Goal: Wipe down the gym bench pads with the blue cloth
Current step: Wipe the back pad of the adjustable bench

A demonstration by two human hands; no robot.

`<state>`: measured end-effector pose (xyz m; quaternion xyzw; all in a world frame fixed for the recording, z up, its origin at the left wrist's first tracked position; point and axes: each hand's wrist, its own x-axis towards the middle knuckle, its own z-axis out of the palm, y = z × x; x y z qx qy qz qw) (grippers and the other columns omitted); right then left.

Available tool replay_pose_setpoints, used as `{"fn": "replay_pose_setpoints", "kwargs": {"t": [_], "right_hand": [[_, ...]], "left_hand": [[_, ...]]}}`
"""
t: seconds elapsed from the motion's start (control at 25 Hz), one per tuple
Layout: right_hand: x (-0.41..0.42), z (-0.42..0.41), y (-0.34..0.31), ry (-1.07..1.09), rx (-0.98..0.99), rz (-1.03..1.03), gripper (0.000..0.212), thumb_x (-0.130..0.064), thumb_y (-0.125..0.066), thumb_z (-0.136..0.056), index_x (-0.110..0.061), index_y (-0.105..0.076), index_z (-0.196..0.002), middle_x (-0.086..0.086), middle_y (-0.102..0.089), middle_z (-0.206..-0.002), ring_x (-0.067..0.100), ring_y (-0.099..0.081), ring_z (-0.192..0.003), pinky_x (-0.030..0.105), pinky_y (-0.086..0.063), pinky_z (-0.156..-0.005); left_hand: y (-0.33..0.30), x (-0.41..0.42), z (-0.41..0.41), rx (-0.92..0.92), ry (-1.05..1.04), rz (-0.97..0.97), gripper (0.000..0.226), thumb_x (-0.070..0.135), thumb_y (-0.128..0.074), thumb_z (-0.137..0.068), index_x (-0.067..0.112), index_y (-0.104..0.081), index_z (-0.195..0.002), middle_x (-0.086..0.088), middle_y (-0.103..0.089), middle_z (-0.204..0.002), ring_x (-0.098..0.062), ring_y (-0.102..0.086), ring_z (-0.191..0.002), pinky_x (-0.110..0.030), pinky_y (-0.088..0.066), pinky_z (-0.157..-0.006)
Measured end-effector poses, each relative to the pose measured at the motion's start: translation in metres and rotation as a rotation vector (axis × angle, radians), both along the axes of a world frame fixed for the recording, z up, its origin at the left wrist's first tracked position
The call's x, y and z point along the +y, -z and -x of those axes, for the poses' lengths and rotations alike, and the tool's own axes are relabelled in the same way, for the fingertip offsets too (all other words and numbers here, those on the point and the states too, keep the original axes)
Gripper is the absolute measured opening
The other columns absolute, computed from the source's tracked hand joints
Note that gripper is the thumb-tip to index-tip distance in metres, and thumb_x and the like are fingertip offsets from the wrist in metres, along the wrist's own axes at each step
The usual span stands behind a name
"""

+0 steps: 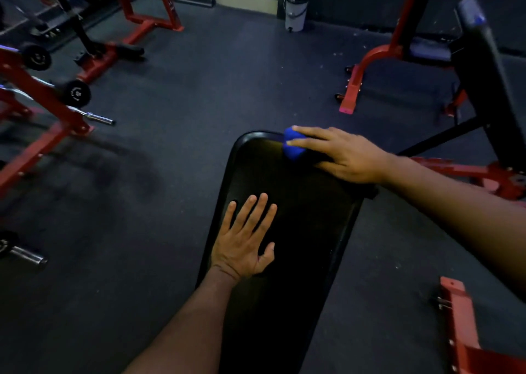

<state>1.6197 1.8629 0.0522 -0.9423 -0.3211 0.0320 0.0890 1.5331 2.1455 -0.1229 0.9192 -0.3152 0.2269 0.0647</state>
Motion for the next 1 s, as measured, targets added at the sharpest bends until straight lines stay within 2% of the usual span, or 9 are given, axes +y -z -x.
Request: {"fn": "replay_pose_setpoints", "kwargs": {"t": [0.2, 0.32, 0.48, 0.56, 0.64, 0.8, 0.84, 0.92, 1.0], "right_hand": [[0.113, -0.065, -0.011, -0.12, -0.025, 0.162, 0.046, -0.042, -0.047, -0.097, -0.043, -0.04, -0.143, -0.01, -0.04, -0.15, 0.026, -0.049, -0.129, 0.047, -0.047, -0.092], [0.114, -0.062, -0.012, -0.145, -0.029, 0.141, 0.044, -0.044, -0.048, -0.096, -0.044, -0.042, -0.14, -0.012, -0.045, -0.146, 0.023, -0.051, -0.125, 0.047, -0.05, -0.089], [0.028, -0.012, 0.001, 0.054, -0.058, -0.081, 0.051, -0.037, -0.052, -0.097, -0.041, -0.039, -0.146, -0.015, -0.035, -0.155, 0.019, -0.046, -0.132, 0.046, -0.046, -0.1], [-0.014, 0.028, 0.01, 0.215, -0.015, -0.24, 0.051, -0.026, -0.056, -0.097, -0.034, -0.043, -0.146, -0.009, -0.042, -0.152, 0.017, -0.047, -0.133, 0.045, -0.042, -0.108], [-0.041, 0.068, 0.027, 0.441, -0.025, -0.552, 0.047, -0.011, -0.058, -0.096, -0.026, -0.05, -0.14, -0.007, -0.054, -0.141, 0.009, -0.05, -0.13, 0.044, -0.039, -0.112], [-0.036, 0.131, 0.06, 0.998, -0.171, -1.11, 0.036, -0.01, -0.05, -0.101, -0.022, -0.05, -0.135, -0.015, -0.055, -0.128, -0.018, -0.05, -0.114, 0.014, -0.036, -0.105], [-0.023, 0.135, 0.067, 1.023, -0.163, -1.137, 0.038, -0.01, -0.049, -0.101, -0.022, -0.047, -0.137, -0.014, -0.051, -0.133, -0.019, -0.046, -0.118, 0.011, -0.032, -0.107], [0.004, 0.13, 0.079, 0.917, -0.135, -1.067, 0.048, -0.011, -0.048, -0.098, -0.02, -0.041, -0.144, -0.007, -0.04, -0.15, -0.003, -0.035, -0.139, 0.021, -0.023, -0.117], [0.024, 0.116, 0.088, 0.852, -0.159, -1.019, 0.054, -0.014, -0.049, -0.097, -0.022, -0.036, -0.149, -0.001, -0.026, -0.16, 0.009, -0.023, -0.148, 0.028, -0.016, -0.121]], "left_hand": [[-0.001, 0.0, 0.002, 0.028, -0.003, -0.004, 0.08, 0.05, -0.043, -0.09, 0.018, -0.023, -0.161, -0.009, -0.021, -0.168, -0.028, -0.02, -0.156, -0.058, -0.019, -0.124], [0.0, -0.001, 0.002, 0.026, -0.009, 0.007, 0.08, 0.05, -0.043, -0.09, 0.018, -0.025, -0.161, -0.009, -0.022, -0.168, -0.027, -0.021, -0.156, -0.057, -0.019, -0.124], [0.003, -0.002, -0.001, -0.003, -0.003, 0.001, 0.08, 0.05, -0.043, -0.089, 0.018, -0.025, -0.16, -0.009, -0.022, -0.168, -0.027, -0.02, -0.156, -0.056, -0.017, -0.124], [0.003, -0.001, -0.002, -0.008, 0.002, -0.001, 0.081, 0.049, -0.043, -0.088, 0.018, -0.025, -0.16, -0.009, -0.022, -0.167, -0.026, -0.019, -0.156, -0.055, -0.015, -0.125], [0.002, 0.0, -0.002, -0.017, 0.0, -0.007, 0.082, 0.048, -0.043, -0.087, 0.018, -0.024, -0.16, -0.01, -0.021, -0.168, -0.027, -0.018, -0.156, -0.054, -0.012, -0.126], [-0.001, -0.001, 0.0, -0.01, -0.001, -0.022, 0.081, 0.047, -0.041, -0.088, 0.017, -0.021, -0.161, -0.01, -0.019, -0.168, -0.028, -0.018, -0.155, -0.053, -0.011, -0.125], [-0.001, -0.001, 0.0, -0.006, -0.001, -0.023, 0.08, 0.047, -0.041, -0.089, 0.017, -0.022, -0.161, -0.011, -0.018, -0.168, -0.028, -0.018, -0.155, -0.053, -0.01, -0.126], [-0.001, -0.002, -0.001, -0.013, -0.003, -0.017, 0.077, 0.047, -0.038, -0.091, 0.016, -0.023, -0.16, -0.011, -0.019, -0.168, -0.028, -0.017, -0.156, -0.053, -0.009, -0.126], [0.002, -0.001, -0.001, -0.017, -0.008, -0.013, 0.075, 0.048, -0.034, -0.093, 0.016, -0.024, -0.16, -0.012, -0.02, -0.168, -0.028, -0.016, -0.156, -0.052, -0.009, -0.126]]}}
